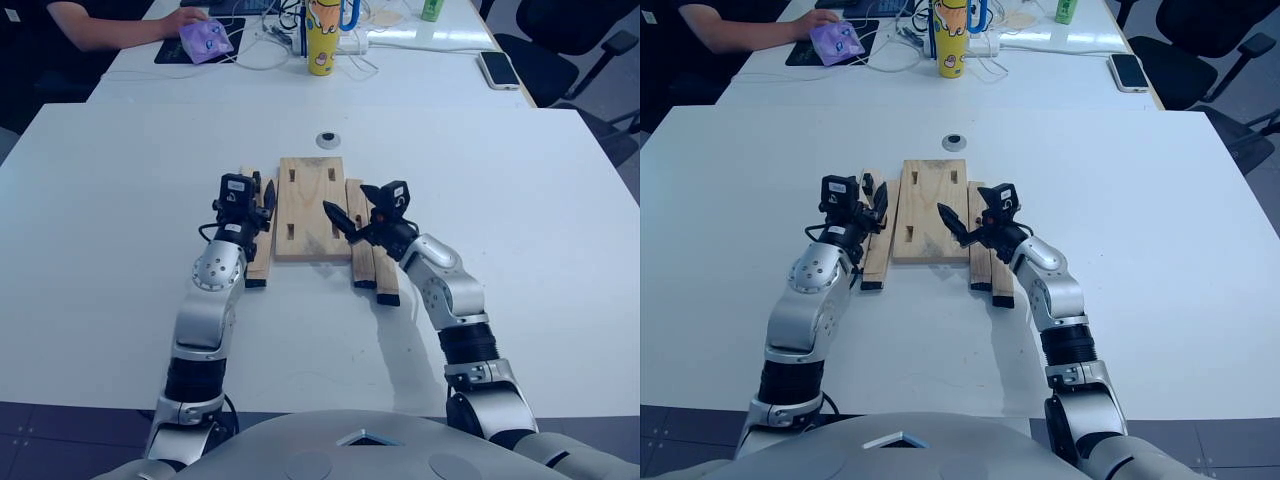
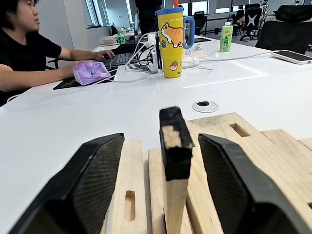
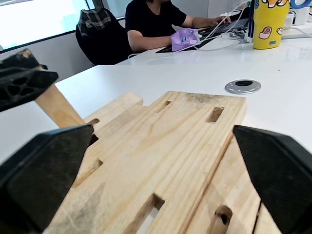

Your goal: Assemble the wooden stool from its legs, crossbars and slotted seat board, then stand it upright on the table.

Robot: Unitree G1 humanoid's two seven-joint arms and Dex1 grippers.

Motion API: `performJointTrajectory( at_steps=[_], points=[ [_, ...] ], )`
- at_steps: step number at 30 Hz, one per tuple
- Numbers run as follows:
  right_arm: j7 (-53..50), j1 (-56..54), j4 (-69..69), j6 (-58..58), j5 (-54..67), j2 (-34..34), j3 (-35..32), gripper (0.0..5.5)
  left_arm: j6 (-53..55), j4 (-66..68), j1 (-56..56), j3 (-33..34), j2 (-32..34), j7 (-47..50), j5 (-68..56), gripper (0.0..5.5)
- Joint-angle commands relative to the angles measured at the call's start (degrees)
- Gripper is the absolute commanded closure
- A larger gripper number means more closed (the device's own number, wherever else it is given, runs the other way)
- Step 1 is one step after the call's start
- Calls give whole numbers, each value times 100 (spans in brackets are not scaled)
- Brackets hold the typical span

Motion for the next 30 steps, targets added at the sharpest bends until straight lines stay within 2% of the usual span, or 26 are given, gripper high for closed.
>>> performJointTrajectory(
  at_steps=[1,14,24,30],
  points=[
    [5,-118,11,19,-93,13,53,10,-45,-6,25,93,-93,-12,-120,310],
    [5,-19,-89,123,-111,-22,148,10,30,-223,47,35,-178,24,-85,502],
    [-8,-69,24,120,-139,-25,96,10,-265,-672,-601,102,-69,-97,-96,505],
    [-212,-298,306,-158,-361,-103,-61,10,-281,-809,-1103,398,-47,-425,-597,505]
  ],
)
